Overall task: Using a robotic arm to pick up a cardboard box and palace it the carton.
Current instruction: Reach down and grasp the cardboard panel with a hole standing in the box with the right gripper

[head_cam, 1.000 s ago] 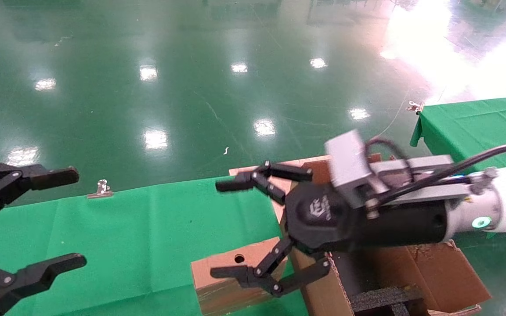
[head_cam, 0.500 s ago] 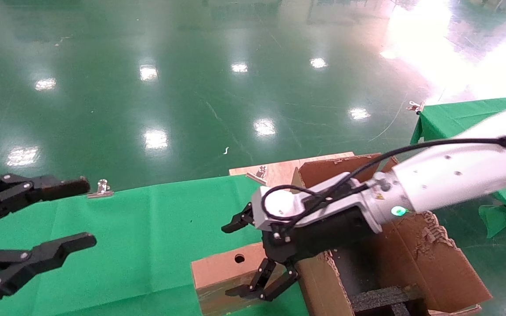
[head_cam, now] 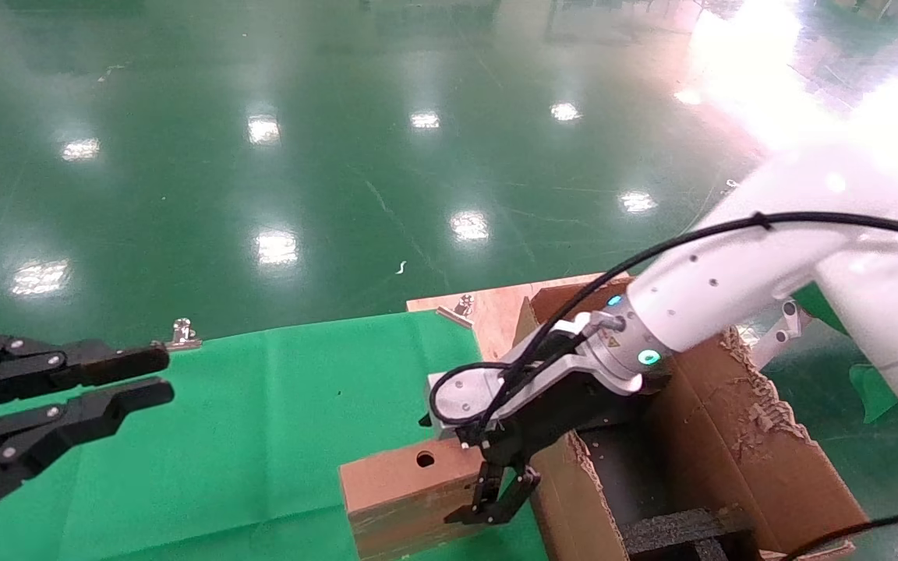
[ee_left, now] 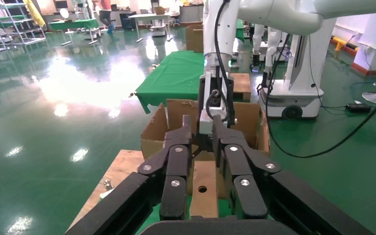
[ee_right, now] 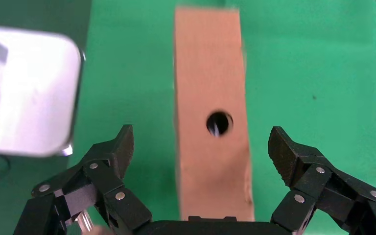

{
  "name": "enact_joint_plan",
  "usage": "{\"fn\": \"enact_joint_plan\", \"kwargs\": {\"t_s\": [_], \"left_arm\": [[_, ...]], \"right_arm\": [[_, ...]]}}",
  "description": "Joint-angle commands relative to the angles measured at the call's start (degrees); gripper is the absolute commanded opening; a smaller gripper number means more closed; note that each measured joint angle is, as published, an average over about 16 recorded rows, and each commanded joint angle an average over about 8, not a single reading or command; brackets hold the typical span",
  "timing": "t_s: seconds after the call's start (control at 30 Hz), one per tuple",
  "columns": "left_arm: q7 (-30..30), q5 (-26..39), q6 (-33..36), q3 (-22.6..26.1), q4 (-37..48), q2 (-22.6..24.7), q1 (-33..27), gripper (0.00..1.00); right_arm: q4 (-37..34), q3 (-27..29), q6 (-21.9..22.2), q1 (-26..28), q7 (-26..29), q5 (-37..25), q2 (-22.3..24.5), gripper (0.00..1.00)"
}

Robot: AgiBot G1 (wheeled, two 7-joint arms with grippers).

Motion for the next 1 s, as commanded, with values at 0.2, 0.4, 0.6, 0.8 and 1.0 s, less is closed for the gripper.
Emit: {"fn": "enact_joint_plan", "kwargs": {"t_s": [0.2,0.4,0.6,0.8,1.0], "left_arm": [[0.00,0.00,0.00,0.00,0.00,0.00,0.00,0.51],[0.00,-0.01,-0.01,0.00,0.01,0.00,0.01,1.00],[0.00,-0.01,-0.02,0.00,0.01,-0.01,0.02,1.00],[0.00,-0.01,-0.02,0.00,0.01,-0.01,0.02,1.00],[0.00,-0.01,-0.02,0.00,0.01,-0.01,0.02,1.00]], "right_arm": [[-1.27,-4.98,0.26,2.97,-2.55,-2.45,-2.55,1.00],[-2.19,-7.19,0.23,3.94,-3.25,-2.34,-3.65,0.65],[-2.42,-7.54,0.27,4.15,-3.29,-2.17,-3.80,0.00],[-2.24,-7.15,0.27,3.97,-3.28,-2.16,-3.63,0.00],[-2.11,-6.90,0.25,3.82,-3.28,-2.16,-3.52,0.00]]}}
